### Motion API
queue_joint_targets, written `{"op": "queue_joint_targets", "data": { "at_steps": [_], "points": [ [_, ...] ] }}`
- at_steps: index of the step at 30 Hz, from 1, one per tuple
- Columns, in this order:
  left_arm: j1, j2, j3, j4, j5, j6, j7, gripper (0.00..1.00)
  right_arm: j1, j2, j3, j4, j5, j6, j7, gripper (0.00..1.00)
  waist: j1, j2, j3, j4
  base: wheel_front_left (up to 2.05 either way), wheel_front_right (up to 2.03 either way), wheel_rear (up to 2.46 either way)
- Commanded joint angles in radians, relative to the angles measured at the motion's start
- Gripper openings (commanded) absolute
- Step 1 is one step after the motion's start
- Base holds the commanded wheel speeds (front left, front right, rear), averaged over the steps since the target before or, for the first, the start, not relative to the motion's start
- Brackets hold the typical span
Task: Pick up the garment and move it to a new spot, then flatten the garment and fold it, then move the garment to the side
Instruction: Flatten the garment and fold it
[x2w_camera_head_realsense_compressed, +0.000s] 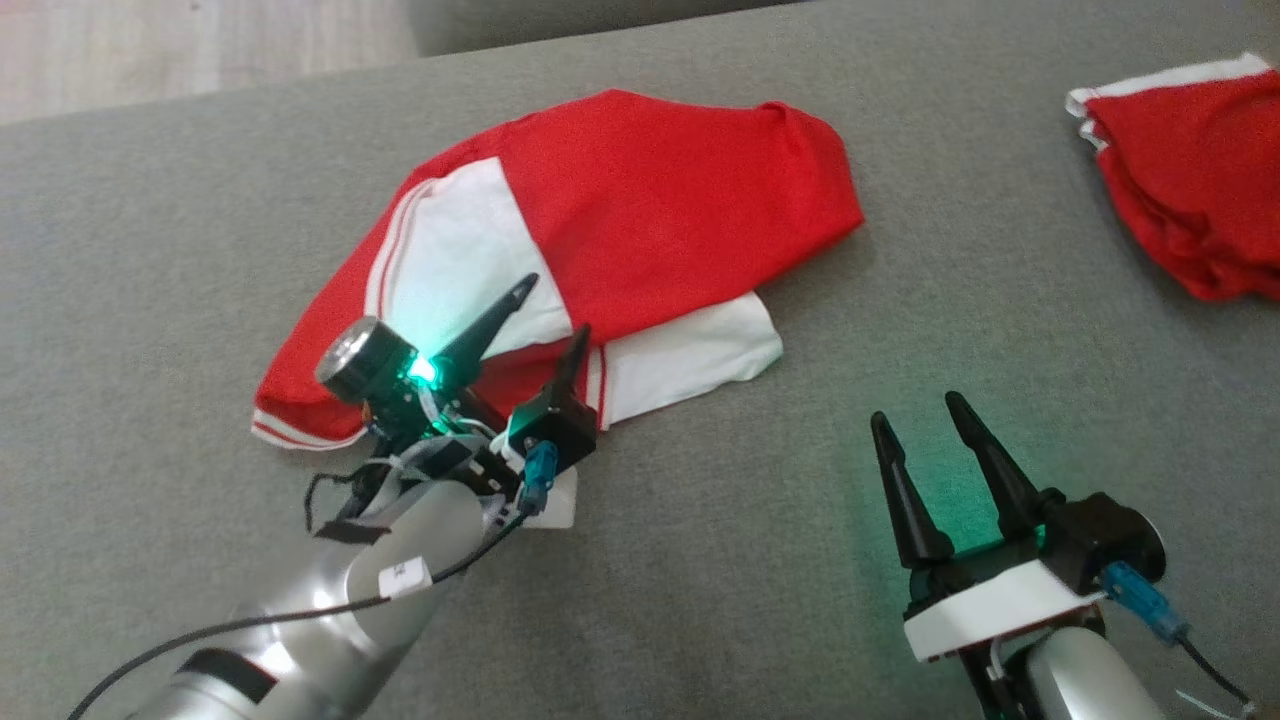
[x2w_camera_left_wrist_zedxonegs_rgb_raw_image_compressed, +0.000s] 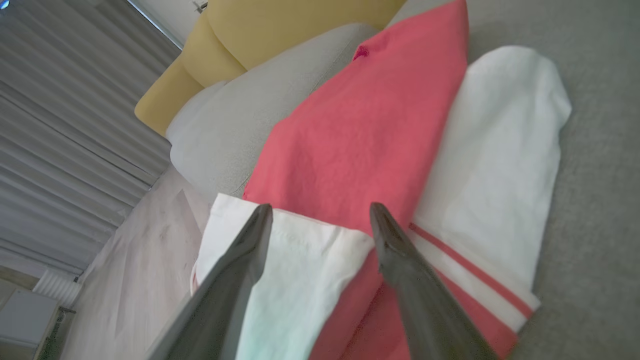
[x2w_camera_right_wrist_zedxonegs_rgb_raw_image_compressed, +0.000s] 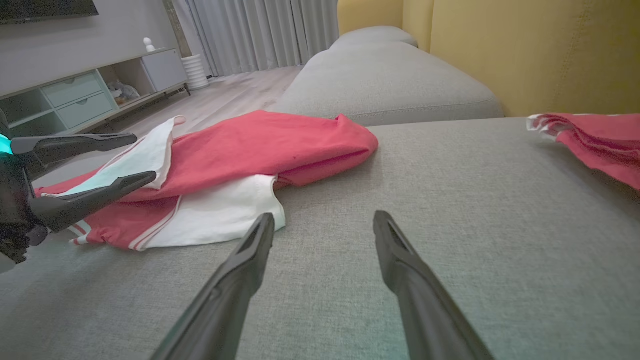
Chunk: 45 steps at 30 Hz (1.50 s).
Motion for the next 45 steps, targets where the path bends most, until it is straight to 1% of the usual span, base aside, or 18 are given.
{"op": "queue_joint_targets", "data": {
  "at_steps": [1, 5, 11, 19, 29, 30, 31, 32, 33, 34, 36, 42, 45],
  "points": [
    [-0.047, 0.011, 0.025, -0.016, 0.009, 0.011, -0.002, 1.0, -0.023, -0.008, 0.023, -0.026, 0.0, -0.001, -0.006, 1.0, -0.0002, 0.0, 0.009, -0.011, 0.0, 0.0, 0.0],
    [-0.064, 0.006, 0.012, 0.049, 0.019, 0.016, -0.01, 1.0, -0.023, -0.008, 0.017, -0.025, 0.0, -0.001, -0.006, 1.0, -0.0002, 0.0, 0.011, -0.022, 0.0, 0.0, 0.0],
    [-0.07, 0.001, -0.008, 0.107, 0.03, 0.027, -0.017, 1.0, -0.017, -0.006, 0.014, -0.022, 0.0, -0.001, -0.006, 1.0, -0.0002, 0.0, 0.002, -0.026, 0.0, 0.0, 0.0],
    [-0.082, -0.001, -0.007, 0.127, 0.02, 0.051, -0.058, 1.0, -0.02, -0.002, 0.015, -0.024, 0.001, -0.001, -0.006, 1.0, -0.0002, 0.0, -0.005, -0.021, 0.0, 0.0, 0.0],
    [-0.1, -0.017, -0.013, 0.138, 0.003, 0.058, -0.084, 1.0, -0.023, -0.01, 0.017, -0.029, 0.003, -0.001, -0.006, 1.0, -0.0002, 0.0, 0.007, -0.019, 0.0, 0.0, 0.0],
    [-0.101, -0.019, -0.014, 0.139, 0.001, 0.058, -0.086, 0.9, -0.024, -0.011, 0.017, -0.029, 0.002, -0.001, -0.006, 1.0, -0.0002, 0.0, 0.007, -0.02, 0.0, 0.0, 0.0],
    [-0.101, -0.021, -0.014, 0.14, -0.002, 0.057, -0.089, 0.73, -0.024, -0.011, 0.017, -0.029, 0.002, -0.001, -0.006, 1.0, -0.0002, 0.0, 0.006, -0.02, 0.0, 0.0, 0.0],
    [-0.101, -0.022, -0.015, 0.141, -0.004, 0.057, -0.09, 0.46, -0.024, -0.011, 0.016, -0.028, 0.001, -0.001, -0.006, 1.0, -0.0002, 0.0, 0.006, -0.02, 0.0, 0.0, 0.0],
    [-0.101, -0.023, -0.016, 0.142, -0.007, 0.057, -0.091, 0.37, -0.023, -0.011, 0.015, -0.028, 0.001, -0.001, -0.006, 1.0, -0.0002, 0.0, 0.005, -0.02, 0.0, 0.0, 0.0],
    [-0.101, -0.024, -0.016, 0.143, -0.01, 0.057, -0.091, 0.21, -0.022, -0.011, 0.014, -0.027, 0.001, -0.001, -0.006, 1.0, -0.0002, 0.0, 0.004, -0.019, 0.0, 0.0, 0.0],
    [-0.097, -0.027, -0.016, 0.147, -0.018, 0.053, -0.088, 0.0, -0.02, -0.01, 0.014, -0.025, 0.001, -0.001, -0.006, 1.0, -0.0002, 0.0, 0.002, -0.018, 0.0, 0.0, 0.0],
    [-0.084, -0.03, -0.013, 0.149, -0.044, 0.039, -0.088, 0.0, -0.019, -0.009, 0.01, -0.021, 0.002, -0.001, -0.006, 1.0, -0.0002, 0.0, -0.005, -0.009, 0.0, 0.0, 0.0],
    [-0.077, -0.028, -0.003, 0.124, -0.061, 0.044, -0.115, 0.0, -0.02, -0.006, 0.004, -0.023, 0.006, -0.001, -0.006, 1.0, -0.0002, 0.0, -0.011, 0.003, 0.0, 0.0, 0.0]
  ]
}}
